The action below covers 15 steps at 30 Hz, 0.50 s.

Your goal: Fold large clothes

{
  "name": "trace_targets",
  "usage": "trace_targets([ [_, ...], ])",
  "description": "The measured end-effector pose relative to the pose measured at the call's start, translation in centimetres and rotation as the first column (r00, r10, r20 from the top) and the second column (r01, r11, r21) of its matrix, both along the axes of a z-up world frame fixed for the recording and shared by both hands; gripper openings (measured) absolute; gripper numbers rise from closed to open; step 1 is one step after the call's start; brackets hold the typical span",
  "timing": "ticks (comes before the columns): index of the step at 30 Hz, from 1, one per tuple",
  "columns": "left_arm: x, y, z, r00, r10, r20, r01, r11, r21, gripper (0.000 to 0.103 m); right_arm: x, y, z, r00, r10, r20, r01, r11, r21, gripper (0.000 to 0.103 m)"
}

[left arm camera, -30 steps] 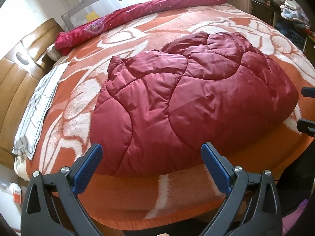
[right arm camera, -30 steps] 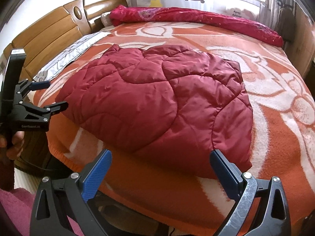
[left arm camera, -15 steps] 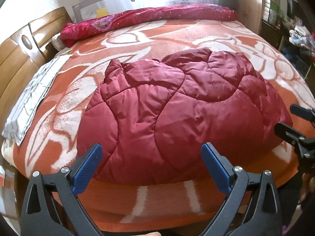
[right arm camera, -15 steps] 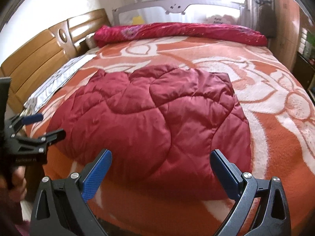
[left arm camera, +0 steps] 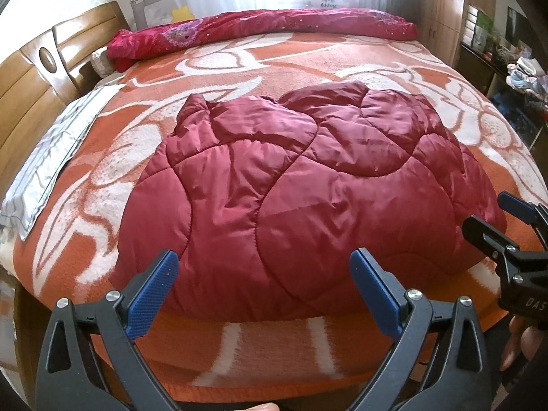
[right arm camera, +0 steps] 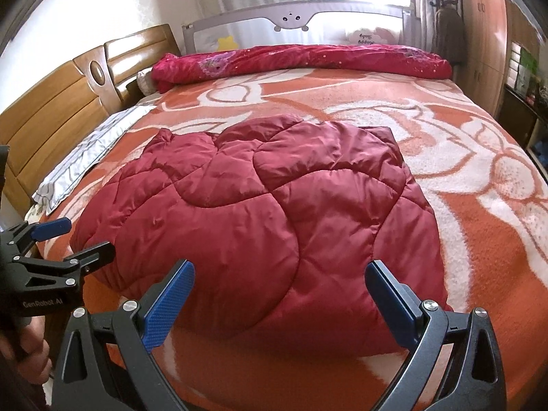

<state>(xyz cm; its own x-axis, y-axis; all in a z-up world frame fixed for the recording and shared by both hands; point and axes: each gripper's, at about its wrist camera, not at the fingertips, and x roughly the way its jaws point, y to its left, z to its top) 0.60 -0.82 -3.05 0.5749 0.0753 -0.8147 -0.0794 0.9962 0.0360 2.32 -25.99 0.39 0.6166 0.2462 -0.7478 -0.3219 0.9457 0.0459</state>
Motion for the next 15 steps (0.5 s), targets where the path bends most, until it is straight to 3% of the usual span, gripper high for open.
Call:
trace_targets([
  [15,0.04,0.13,0.05,1.0,0.002,0.0,-0.002,1.0,-0.013,0.101,-0.07,0.35,0.35,1.0,0.005,0.004,-0.005,1.0,0.005,0.101],
])
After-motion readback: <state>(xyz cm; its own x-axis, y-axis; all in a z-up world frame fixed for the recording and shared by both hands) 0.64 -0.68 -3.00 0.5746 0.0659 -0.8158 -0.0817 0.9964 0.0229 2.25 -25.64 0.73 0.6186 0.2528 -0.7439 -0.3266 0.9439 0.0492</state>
